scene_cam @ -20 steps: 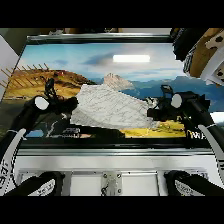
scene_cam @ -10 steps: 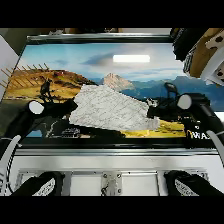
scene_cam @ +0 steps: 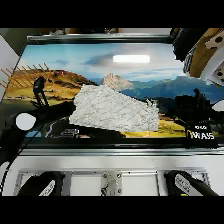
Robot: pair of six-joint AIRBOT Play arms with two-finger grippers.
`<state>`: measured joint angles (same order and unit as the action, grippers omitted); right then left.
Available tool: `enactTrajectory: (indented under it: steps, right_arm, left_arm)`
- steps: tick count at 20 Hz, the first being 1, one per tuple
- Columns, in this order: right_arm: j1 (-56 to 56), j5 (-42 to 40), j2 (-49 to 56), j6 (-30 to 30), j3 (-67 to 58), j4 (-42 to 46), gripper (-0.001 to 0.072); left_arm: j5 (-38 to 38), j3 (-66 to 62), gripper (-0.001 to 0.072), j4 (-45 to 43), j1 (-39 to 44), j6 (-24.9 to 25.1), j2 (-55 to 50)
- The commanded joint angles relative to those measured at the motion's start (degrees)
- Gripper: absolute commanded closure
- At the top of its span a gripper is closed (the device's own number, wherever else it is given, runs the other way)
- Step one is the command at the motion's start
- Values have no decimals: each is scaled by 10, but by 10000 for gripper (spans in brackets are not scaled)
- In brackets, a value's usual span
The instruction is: Fold the clothes and pants, and hang the long-sleeved shirts on hangers.
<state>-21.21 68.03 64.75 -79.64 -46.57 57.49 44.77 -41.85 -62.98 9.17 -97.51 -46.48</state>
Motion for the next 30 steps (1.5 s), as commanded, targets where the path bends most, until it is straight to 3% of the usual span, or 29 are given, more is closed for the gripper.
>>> enactTrajectory:
  steps: [1, 6, 15, 16, 18, 19, 22, 24, 30]
  right_arm:
    - [-37, -44, 87, 128, 45, -135, 6]
    - [-29, -49, 220, 230, 45, -259, 6]
    - [69, -73, 254, 244, 45, -312, 18]
    - [81, -83, 254, 245, 45, -320, 143]
    - [91, -91, 254, 285, 45, -354, 617]
    - [90, -91, 253, 303, 44, -378, 681]
    - [75, -91, 233, 308, -4, -396, 683]
    - [45, -97, 213, 276, -80, -390, 683]
    - [-90, -221, 204, 69, -311, -250, 683]
  left_arm:
    - [-36, 37, 701, 0, 64, -46, 27]
    - [-40, 37, 701, 2, 115, -80, -7]
    - [-38, -22, 701, 1, 165, -90, -77]
    - [-36, -33, 700, 0, 168, -90, -86]
    - [-21, -53, 701, 0, 169, -90, -101]
    - [-16, -59, 701, 0, 169, -89, -106]
    - [-12, -63, 701, -4, 169, -88, -112]
    - [-12, -63, 700, -4, 169, -88, -111]
    - [-12, -63, 701, -4, 169, -88, -111]
